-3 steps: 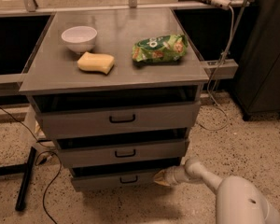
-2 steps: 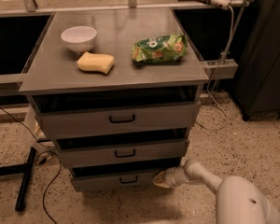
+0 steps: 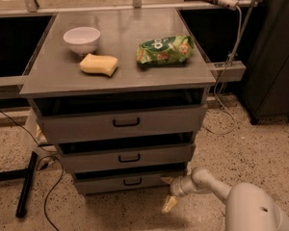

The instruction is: Close bottom drawer

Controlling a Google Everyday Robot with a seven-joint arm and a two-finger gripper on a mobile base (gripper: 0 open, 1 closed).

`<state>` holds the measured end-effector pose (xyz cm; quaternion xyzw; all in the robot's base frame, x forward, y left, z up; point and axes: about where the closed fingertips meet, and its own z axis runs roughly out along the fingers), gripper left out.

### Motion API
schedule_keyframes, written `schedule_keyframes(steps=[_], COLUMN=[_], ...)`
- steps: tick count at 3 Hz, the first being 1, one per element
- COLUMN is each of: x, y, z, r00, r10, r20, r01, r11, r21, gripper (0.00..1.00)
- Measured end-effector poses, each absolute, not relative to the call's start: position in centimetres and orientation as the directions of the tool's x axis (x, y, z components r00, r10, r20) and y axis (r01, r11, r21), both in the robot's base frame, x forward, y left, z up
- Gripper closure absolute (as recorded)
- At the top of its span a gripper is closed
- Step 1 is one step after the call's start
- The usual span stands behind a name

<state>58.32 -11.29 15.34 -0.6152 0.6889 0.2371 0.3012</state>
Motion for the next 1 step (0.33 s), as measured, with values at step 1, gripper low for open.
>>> schedule_keyframes(steps=[1], x=[58.32], y=[-11.28], z=[15.34], r00=[-0.062], r10=[-0.705], r20=[-0.707], r01=[-0.990], r11=[0.131], r21=[-0.044], gripper=[0.00])
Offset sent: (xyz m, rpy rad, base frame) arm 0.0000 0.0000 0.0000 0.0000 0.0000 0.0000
